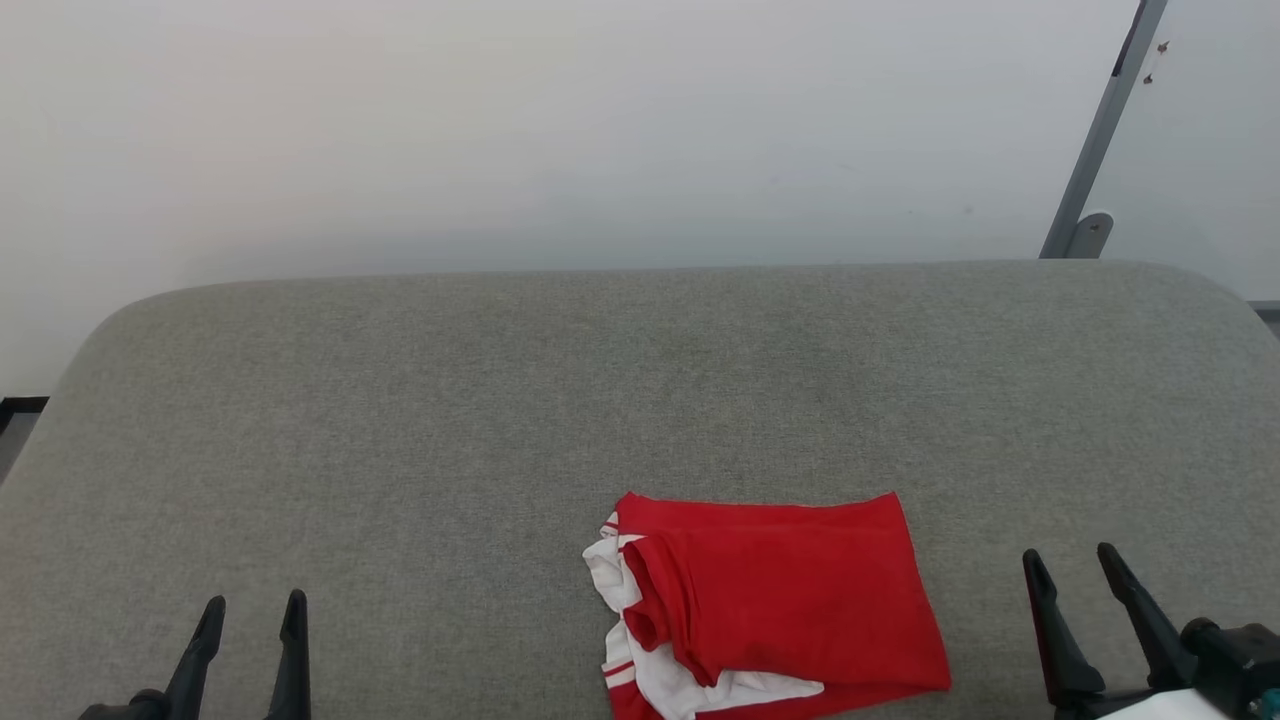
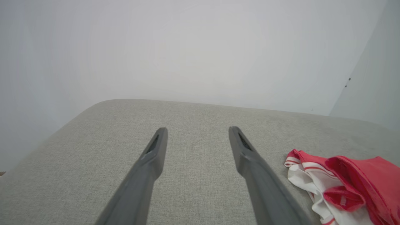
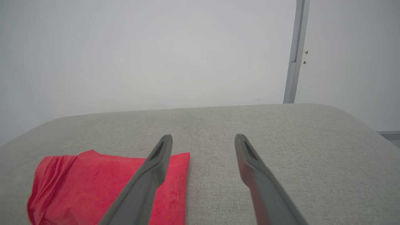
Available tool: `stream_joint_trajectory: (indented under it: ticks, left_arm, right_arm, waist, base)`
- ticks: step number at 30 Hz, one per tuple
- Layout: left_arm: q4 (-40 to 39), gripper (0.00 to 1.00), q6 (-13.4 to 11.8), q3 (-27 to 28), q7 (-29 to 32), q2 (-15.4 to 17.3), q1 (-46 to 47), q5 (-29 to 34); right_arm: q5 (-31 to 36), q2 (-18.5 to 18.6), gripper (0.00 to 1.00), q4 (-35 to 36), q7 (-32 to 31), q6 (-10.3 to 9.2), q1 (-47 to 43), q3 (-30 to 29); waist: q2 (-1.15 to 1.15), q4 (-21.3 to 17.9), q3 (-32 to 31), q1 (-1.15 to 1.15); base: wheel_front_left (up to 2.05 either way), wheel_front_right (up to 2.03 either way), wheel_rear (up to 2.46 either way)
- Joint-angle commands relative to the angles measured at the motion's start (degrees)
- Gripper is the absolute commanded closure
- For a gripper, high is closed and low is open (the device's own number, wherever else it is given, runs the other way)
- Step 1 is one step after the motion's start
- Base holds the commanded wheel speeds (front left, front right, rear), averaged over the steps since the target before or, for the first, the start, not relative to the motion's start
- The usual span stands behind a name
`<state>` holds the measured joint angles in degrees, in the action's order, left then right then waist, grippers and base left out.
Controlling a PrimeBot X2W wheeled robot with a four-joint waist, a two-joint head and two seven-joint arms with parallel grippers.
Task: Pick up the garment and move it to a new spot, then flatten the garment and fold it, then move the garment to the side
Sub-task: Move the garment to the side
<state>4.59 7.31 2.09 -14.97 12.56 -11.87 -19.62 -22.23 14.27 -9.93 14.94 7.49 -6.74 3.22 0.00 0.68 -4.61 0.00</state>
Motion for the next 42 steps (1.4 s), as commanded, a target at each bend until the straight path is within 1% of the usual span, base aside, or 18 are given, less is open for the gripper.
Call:
stream_joint_trajectory:
  ticks: [1,8,13,15,22,29,33,34,35,36,38,42]
  left_arm:
    - [0.1,0.0,0.2,-0.1,-0.3,-0.1,0.9,0.5]
    - [0.2,0.0,0.2,-0.6,-0.3,0.0,1.3,0.4]
    - [0.1,0.0,0.2,-0.3,-0.3,-0.1,1.7,-0.1]
    - [-0.2,0.0,0.2,-0.1,-0.3,-0.2,1.8,-0.4]
    - [-0.7,0.0,0.2,-0.3,-0.3,0.0,1.3,-0.4]
    - [-0.8,0.0,0.2,-1.1,-0.3,0.2,1.2,-0.8]
    - [-0.5,0.0,0.2,-1.8,-0.3,0.4,1.6,-1.0]
    - [-0.5,0.0,0.2,-1.8,-0.3,0.4,1.6,-1.0]
    - [-0.4,0.0,0.2,-2.2,-0.3,0.5,2.0,-1.0]
    - [-0.4,0.0,0.2,-2.2,-0.3,0.5,2.0,-1.0]
    - [-0.4,0.0,0.2,-2.5,-0.3,0.5,2.4,-1.2]
    - [-0.3,0.0,0.2,-3.1,-0.3,0.7,3.4,-1.5]
  right_arm:
    - [-0.1,-0.1,0.0,0.1,0.3,0.0,-0.6,0.1]
    - [-0.4,-0.3,0.0,0.1,0.2,0.0,-0.4,0.9]
    - [-1.0,0.6,0.0,-1.0,0.2,0.0,1.6,2.8]
    - [-2.1,1.3,0.0,-2.2,-1.3,0.0,2.8,4.1]
    - [-8.7,6.3,0.0,-5.8,-13.4,0.0,8.9,9.3]
    - [-15.6,10.9,0.0,-9.4,-29.3,0.0,14.0,13.8]
    - [-17.3,12.8,0.0,-11.5,-38.3,0.0,16.6,15.9]
    - [-17.3,12.8,0.0,-11.5,-38.3,0.0,16.6,15.9]
    - [-18.1,12.9,0.0,-12.1,-42.0,0.0,17.8,17.0]
    - [-18.1,12.9,0.0,-12.1,-42.0,0.0,17.8,17.0]
    - [-18.0,13.3,0.0,-13.2,-45.3,0.0,19.1,17.7]
    - [-18.2,12.6,0.0,-15.3,-50.1,0.0,21.8,19.5]
  waist:
    - [0.0,0.1,0.0,0.0]
    - [0.0,0.5,0.1,0.0]
    - [0.0,1.0,0.3,0.0]
    - [0.0,1.4,0.4,0.0]
    - [0.0,3.8,1.0,0.0]
    - [0.0,6.8,1.9,0.0]
    - [0.0,8.3,2.5,0.0]
    - [0.0,8.3,2.5,0.0]
    - [0.0,8.9,2.8,0.0]
    - [0.0,8.9,2.8,0.0]
    - [0.0,9.5,3.3,0.0]
    - [0.0,10.4,4.9,0.0]
  base:
    - [0.0,0.0,0.0]
    - [0.0,0.0,0.0]
    - [0.0,0.0,0.0]
    - [0.0,0.0,0.0]
    - [0.0,0.0,0.0]
    - [0.0,0.0,0.0]
    - [0.0,0.0,0.0]
    - [0.0,0.0,0.0]
    - [0.0,0.0,0.0]
    - [0.0,0.0,0.0]
    - [0.0,0.0,0.0]
    - [0.0,0.0,0.0]
